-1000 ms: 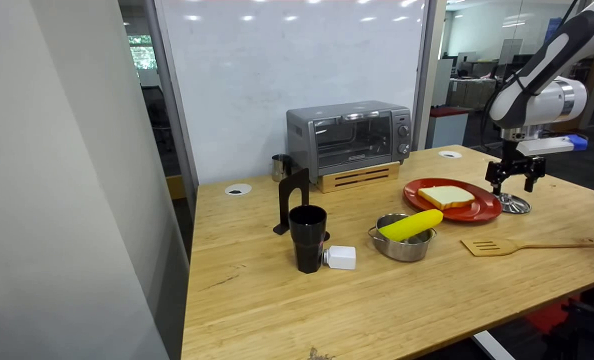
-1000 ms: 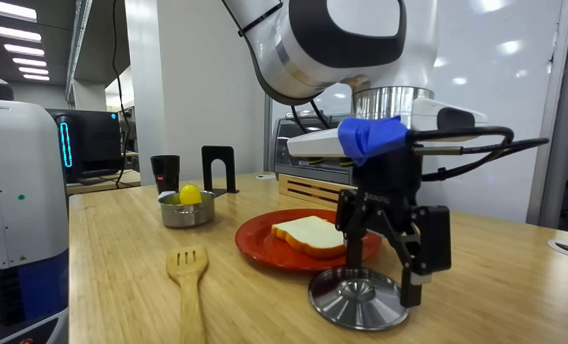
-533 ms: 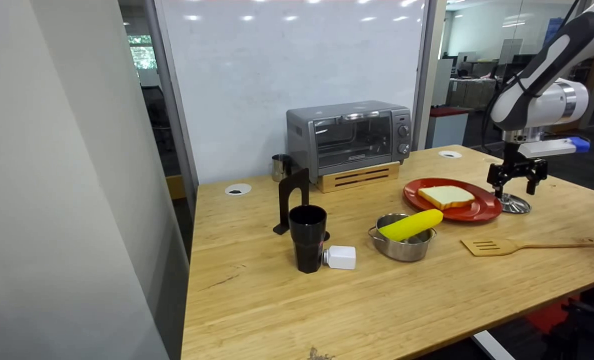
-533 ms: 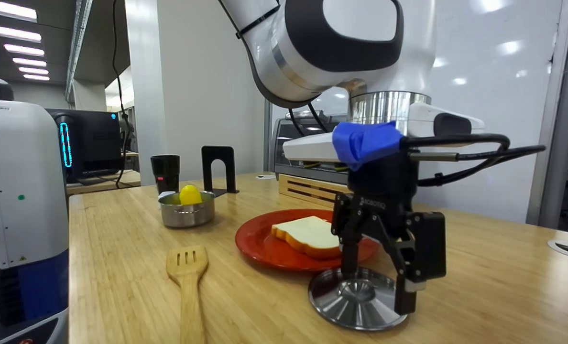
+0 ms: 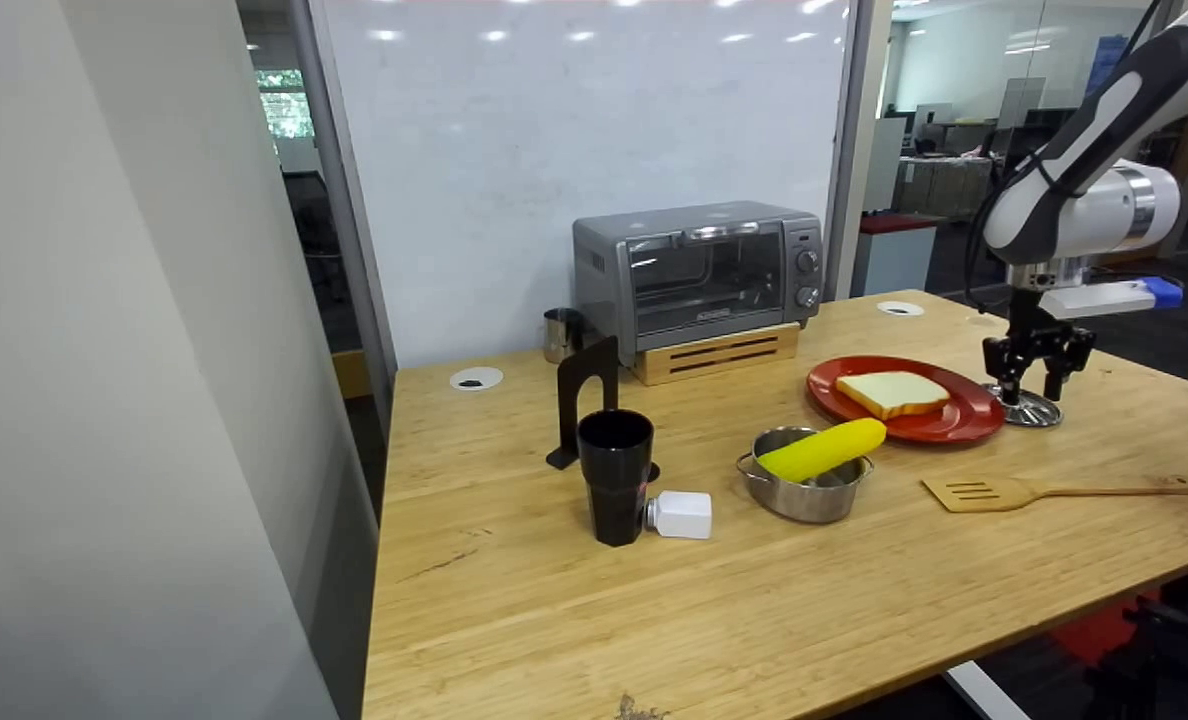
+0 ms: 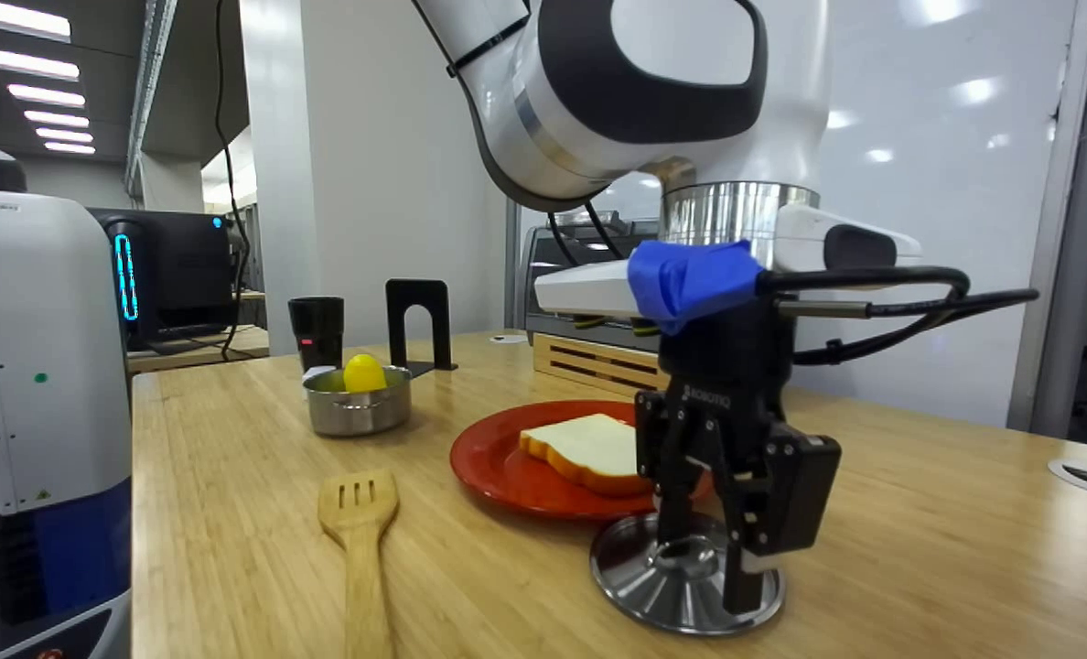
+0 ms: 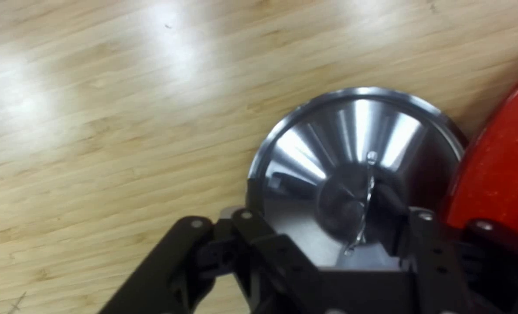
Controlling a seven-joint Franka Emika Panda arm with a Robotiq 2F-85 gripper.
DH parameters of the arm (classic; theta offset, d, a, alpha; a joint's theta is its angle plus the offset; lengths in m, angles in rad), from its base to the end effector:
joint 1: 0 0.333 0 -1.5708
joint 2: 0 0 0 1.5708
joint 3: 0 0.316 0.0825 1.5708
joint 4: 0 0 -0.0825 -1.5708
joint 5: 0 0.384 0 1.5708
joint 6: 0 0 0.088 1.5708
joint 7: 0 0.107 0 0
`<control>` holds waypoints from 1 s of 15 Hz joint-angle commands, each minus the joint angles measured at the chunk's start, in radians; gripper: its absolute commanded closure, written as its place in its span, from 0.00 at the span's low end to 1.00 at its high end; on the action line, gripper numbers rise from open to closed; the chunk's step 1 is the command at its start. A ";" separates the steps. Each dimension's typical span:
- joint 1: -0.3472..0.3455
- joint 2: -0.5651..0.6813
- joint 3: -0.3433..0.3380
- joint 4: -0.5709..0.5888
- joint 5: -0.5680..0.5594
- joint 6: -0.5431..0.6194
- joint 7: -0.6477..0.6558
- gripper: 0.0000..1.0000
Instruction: Take the banana toy from the red plate, place it in the pot, and then cover the pot with the lid
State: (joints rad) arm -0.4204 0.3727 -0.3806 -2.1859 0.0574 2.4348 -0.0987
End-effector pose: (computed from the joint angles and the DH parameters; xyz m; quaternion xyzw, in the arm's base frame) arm 0.3808 -0.3961 0.2195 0.9318 -0.3564 -0.0647 0.0251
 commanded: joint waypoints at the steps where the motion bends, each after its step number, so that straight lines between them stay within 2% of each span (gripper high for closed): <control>1: -0.004 -0.026 0.002 -0.026 -0.024 0.007 0.009 0.69; 5: -0.004 -0.028 0.001 -0.022 -0.031 0.005 0.008 0.95; 6: -0.004 -0.030 0.001 -0.024 -0.033 0.006 0.007 0.94; 7: -0.005 -0.031 0.001 -0.025 -0.035 0.005 0.006 0.99; 8: -0.004 -0.031 0.000 -0.026 -0.037 0.005 0.006 1.00; 12: -0.003 -0.039 -0.004 -0.031 -0.058 -0.003 -0.004 0.99; 15: 0.004 -0.072 -0.012 -0.052 -0.125 -0.038 -0.033 0.99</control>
State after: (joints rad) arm -0.4203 0.3585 -0.3824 -2.1940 -0.0073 2.4310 -0.1016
